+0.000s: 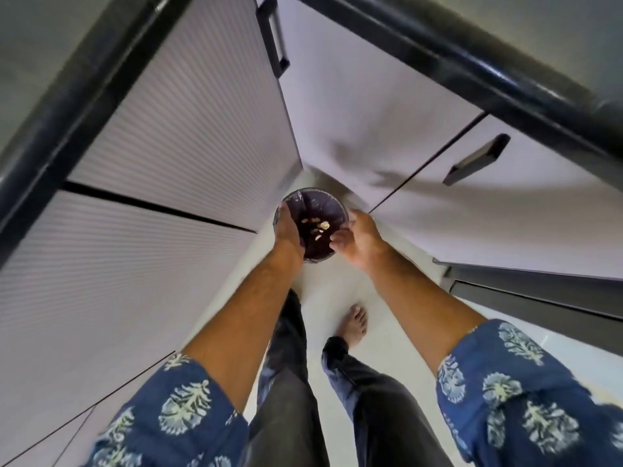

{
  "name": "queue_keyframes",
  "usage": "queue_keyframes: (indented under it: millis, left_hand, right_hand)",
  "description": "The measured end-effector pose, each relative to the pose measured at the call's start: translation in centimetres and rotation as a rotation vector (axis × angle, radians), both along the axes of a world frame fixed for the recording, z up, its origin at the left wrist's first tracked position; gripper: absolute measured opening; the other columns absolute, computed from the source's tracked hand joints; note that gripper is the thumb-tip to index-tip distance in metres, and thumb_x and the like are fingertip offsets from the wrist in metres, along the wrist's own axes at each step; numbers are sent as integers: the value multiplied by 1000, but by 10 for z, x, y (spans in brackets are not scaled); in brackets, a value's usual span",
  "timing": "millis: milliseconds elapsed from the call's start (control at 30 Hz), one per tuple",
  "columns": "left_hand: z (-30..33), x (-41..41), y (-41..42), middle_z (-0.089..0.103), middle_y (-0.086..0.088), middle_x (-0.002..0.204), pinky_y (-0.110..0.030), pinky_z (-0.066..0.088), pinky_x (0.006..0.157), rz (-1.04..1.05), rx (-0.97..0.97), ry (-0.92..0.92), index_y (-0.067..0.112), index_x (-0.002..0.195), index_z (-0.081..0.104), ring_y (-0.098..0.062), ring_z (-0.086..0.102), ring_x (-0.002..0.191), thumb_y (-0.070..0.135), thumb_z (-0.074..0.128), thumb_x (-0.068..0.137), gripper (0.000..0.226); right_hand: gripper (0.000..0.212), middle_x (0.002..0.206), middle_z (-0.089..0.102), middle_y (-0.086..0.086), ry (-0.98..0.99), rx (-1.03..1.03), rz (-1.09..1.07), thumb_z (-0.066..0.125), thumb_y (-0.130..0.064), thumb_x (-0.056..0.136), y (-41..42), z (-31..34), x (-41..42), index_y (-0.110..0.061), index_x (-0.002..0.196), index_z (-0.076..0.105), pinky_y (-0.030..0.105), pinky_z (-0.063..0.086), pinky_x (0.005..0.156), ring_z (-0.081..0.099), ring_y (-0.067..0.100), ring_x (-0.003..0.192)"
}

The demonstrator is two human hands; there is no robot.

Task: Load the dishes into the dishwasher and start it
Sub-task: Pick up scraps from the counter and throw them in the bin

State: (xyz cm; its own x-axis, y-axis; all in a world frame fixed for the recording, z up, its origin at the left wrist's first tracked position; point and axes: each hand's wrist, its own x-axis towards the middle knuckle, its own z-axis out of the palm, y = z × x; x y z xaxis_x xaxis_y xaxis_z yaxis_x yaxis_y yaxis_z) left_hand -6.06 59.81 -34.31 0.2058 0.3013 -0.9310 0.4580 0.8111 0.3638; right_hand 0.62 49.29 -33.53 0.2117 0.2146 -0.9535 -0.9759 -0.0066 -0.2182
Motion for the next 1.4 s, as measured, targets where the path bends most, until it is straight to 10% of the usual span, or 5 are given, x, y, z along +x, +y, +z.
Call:
queue_keyframes:
  millis: [167,267,400,633,1400]
  left_hand:
    - [53,-7,1,59,-3,121,-34,40,94,-288,249,-3,13,131,58,-25,55,117,48,43,102,48]
    - [133,-8,-9,59,-1,104,-25,38,89,-803,658,-188,5,110,69,-19,54,103,12,49,101,23]
    - [207,-25,-2,59,-4,126,-27,36,99,-1305,1153,-304,9,122,62,-22,51,119,21,52,99,28]
    - [323,28,72,48,-7,148,-43,38,106,-1272,1809,-316,16,135,55,-28,44,136,33,40,91,49]
    - [301,295,387,19,-7,163,-74,6,114,-1018,1475,244,13,147,38,-28,6,154,41,49,99,57]
  right_hand:
    - [45,129,53,22,-152,-25,210,41,-25,104,-19,40,-1,4,138,45,44,37,114,59,29,104]
    - [39,137,57,15,-523,-69,610,51,-14,99,-29,103,-3,-7,138,52,39,40,112,54,25,126]
    - [38,129,61,7,-941,-39,903,54,-5,91,-38,191,-2,-11,129,59,38,45,106,59,22,119]
    - [44,138,50,1,-1432,-78,1079,54,-12,96,2,326,63,-15,139,51,24,37,106,48,11,125]
    - [49,144,46,14,-1658,-602,1439,52,-13,94,209,353,469,-8,142,46,34,32,110,45,30,133]
